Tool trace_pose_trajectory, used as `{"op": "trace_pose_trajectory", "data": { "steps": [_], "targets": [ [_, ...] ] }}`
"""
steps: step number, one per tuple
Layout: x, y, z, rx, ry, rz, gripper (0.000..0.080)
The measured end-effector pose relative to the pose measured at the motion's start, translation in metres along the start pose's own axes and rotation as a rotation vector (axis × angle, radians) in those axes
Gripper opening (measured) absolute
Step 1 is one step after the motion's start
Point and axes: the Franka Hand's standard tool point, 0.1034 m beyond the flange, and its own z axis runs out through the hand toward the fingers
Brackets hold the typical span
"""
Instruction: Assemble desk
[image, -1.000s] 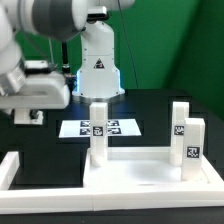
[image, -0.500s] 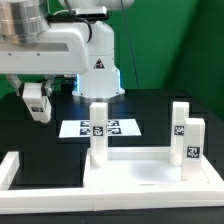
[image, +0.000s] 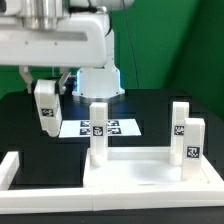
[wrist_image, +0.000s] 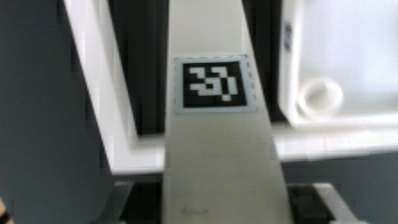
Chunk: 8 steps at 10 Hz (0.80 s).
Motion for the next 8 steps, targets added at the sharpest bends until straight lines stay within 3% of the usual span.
{"op": "trace_pose_trajectory", "data": {
  "steps": [3,6,7,8],
  "targets": [
    [0.035,-0.039,-0.016,-0.012,0.236,0.047,0.0291],
    [0.031,-0.032,-0.011,-0.049,0.396,0.035,0.0291],
    [0.023,-0.030,-0.005,-0.041,0.386,0.056,0.0291],
    [0.024,-0.038,-0.006,-0.024,0.389,0.068,0.0291]
  ]
}}
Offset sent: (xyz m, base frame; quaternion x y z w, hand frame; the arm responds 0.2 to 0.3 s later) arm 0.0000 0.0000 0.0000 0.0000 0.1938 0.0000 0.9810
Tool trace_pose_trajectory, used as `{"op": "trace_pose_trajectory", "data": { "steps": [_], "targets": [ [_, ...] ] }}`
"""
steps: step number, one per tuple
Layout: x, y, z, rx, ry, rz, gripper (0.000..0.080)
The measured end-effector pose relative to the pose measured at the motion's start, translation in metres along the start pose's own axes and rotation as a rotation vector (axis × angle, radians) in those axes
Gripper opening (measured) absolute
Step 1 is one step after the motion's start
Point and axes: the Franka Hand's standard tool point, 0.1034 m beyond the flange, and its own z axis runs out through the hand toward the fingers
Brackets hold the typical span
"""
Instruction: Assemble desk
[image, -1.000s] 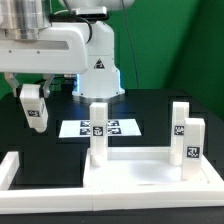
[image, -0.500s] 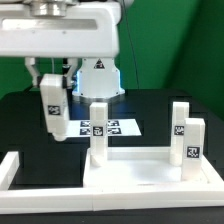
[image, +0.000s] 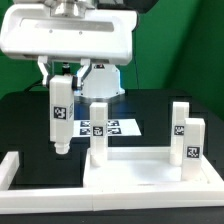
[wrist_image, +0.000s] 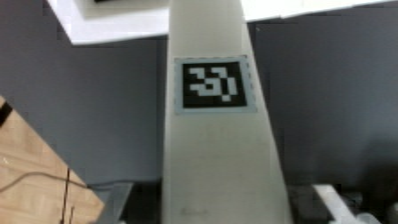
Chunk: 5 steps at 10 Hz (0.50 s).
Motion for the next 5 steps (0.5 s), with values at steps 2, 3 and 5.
{"op": "trace_pose_trajectory", "data": {
  "steps": [2,3,5],
  "targets": [
    [-0.001,-0.015,-0.001,0.026,0.017,0.014,0.0291],
    [-0.005,-0.025,0.000,0.035,0.014,0.003,0.0291],
    [-0.008,-0.031,0.001,0.043,-0.004,0.005,0.0291]
  ]
}}
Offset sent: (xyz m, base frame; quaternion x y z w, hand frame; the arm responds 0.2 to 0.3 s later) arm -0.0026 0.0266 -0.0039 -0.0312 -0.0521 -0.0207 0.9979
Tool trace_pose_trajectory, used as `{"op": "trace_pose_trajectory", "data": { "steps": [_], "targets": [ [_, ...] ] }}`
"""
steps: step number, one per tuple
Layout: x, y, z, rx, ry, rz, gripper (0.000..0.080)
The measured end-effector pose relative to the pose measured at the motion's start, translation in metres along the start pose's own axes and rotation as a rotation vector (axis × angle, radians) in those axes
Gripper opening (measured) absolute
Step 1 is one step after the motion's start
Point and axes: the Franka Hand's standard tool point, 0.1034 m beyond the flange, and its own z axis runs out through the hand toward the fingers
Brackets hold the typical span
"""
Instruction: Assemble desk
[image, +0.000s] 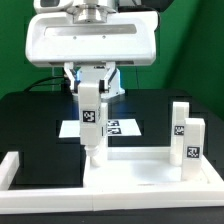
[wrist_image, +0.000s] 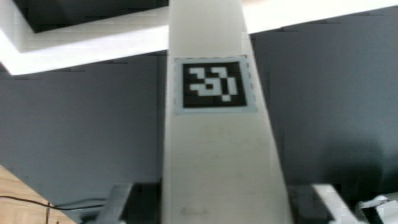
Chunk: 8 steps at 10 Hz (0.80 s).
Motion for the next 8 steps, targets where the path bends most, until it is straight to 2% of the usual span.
{"op": "trace_pose_trajectory", "data": {
  "steps": [2,3,4,5,6,8],
  "targets": [
    [0.000,0.001,0.000,-0.001,-0.001,0.001,0.0291],
    [-0.002,0.009,0.000,-0.001,0.000,-0.019,0.0291],
    [-0.004,0.028,-0.001,0.007,-0.001,-0.008,0.0291],
    [-0.003,0.034,-0.001,0.022,0.001,0.012,0.0291],
    [-0.005,0.029,0.001,0.028,0.005,0.016,0.0291],
    [-0.007,0.017,0.010,0.020,0.026,0.026,0.0291]
  ]
}}
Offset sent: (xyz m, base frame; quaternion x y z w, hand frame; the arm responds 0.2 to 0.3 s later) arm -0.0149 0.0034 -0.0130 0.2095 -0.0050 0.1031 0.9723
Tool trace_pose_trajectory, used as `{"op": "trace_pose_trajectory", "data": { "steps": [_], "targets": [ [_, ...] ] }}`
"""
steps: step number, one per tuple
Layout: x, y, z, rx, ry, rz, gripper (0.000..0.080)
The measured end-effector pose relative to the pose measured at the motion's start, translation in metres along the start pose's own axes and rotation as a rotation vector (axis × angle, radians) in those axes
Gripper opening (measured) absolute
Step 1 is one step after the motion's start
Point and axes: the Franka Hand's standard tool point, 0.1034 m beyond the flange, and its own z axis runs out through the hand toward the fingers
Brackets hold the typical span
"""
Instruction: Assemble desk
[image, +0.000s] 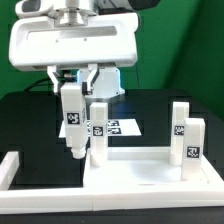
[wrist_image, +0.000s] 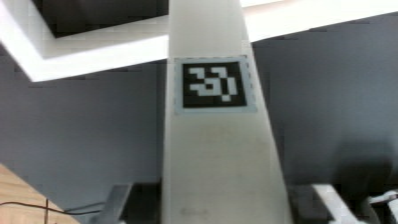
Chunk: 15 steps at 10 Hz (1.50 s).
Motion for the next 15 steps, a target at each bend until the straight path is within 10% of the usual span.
{"op": "trace_pose_trajectory", "data": {
  "steps": [8,15],
  "targets": [
    [-0.018,-0.026,0.027,-0.007,-0.017,0.029,0.0291],
    [-0.027,-0.018,0.036,-0.029,-0.011,0.028,0.0291]
  ]
}}
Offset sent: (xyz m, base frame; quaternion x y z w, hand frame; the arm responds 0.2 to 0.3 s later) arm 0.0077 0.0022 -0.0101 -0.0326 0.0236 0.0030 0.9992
